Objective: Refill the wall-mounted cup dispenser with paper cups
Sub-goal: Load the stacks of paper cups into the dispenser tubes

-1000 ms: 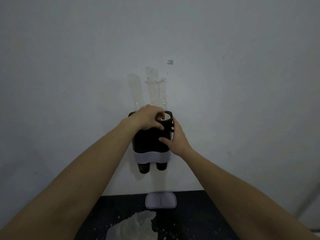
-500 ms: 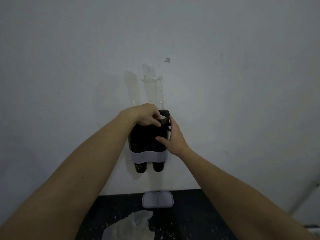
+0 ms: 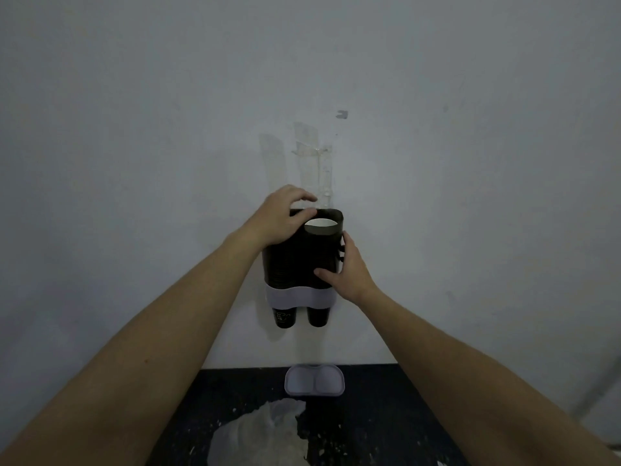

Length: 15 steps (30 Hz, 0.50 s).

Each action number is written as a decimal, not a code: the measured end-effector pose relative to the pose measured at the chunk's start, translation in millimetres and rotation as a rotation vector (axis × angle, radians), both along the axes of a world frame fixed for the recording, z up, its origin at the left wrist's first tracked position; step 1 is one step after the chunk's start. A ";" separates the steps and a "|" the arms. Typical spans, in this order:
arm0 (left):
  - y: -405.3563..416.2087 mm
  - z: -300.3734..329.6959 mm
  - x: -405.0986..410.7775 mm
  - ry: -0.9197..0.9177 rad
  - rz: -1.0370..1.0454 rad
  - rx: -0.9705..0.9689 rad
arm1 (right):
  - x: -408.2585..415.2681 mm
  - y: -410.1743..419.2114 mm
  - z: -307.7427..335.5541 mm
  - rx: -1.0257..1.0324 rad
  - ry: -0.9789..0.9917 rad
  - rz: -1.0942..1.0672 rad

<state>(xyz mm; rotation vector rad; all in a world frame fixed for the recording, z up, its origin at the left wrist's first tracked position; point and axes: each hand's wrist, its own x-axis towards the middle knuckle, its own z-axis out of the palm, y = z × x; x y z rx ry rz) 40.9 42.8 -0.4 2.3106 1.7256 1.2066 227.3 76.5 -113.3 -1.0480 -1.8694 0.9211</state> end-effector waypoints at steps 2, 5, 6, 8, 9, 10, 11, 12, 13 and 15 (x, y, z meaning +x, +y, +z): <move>-4.3 -5.3 -9.5 -0.148 0.056 0.080 | 0.6 -2.2 -7.1 -0.036 -0.022 -0.009; -10.6 -18.2 -25.9 -0.352 0.170 0.164 | 1.8 -4.6 -22.2 -0.069 -0.059 -0.007; -13.0 -24.5 -31.1 -0.415 0.201 0.174 | 2.5 -5.1 -28.0 -0.070 -0.058 -0.005; -17.3 -44.1 -43.5 -0.546 0.250 0.164 | 1.3 -6.1 -42.3 -0.110 -0.061 -0.016; -19.3 -56.3 -48.7 -0.600 0.269 0.141 | 1.4 -6.5 -50.0 -0.144 -0.066 -0.023; -20.6 -71.0 -54.4 -0.642 0.289 0.106 | 0.7 -6.3 -59.2 -0.183 -0.070 -0.027; -21.9 -86.7 -59.1 -0.666 0.311 0.067 | 0.3 -6.2 -68.7 -0.223 -0.068 -0.030; -23.4 -102.6 -63.1 -0.676 0.332 0.023 | 0.0 -6.2 -77.8 -0.261 -0.067 -0.035; -24.7 -118.7 -66.2 -0.682 0.353 -0.022 | -0.8 -5.5 -87.2 -0.291 -0.071 -0.044; -26.0 -150.9 -69.1 -0.689 0.397 -0.115 | -3.9 -4.0 -105.2 -0.300 -0.093 -0.058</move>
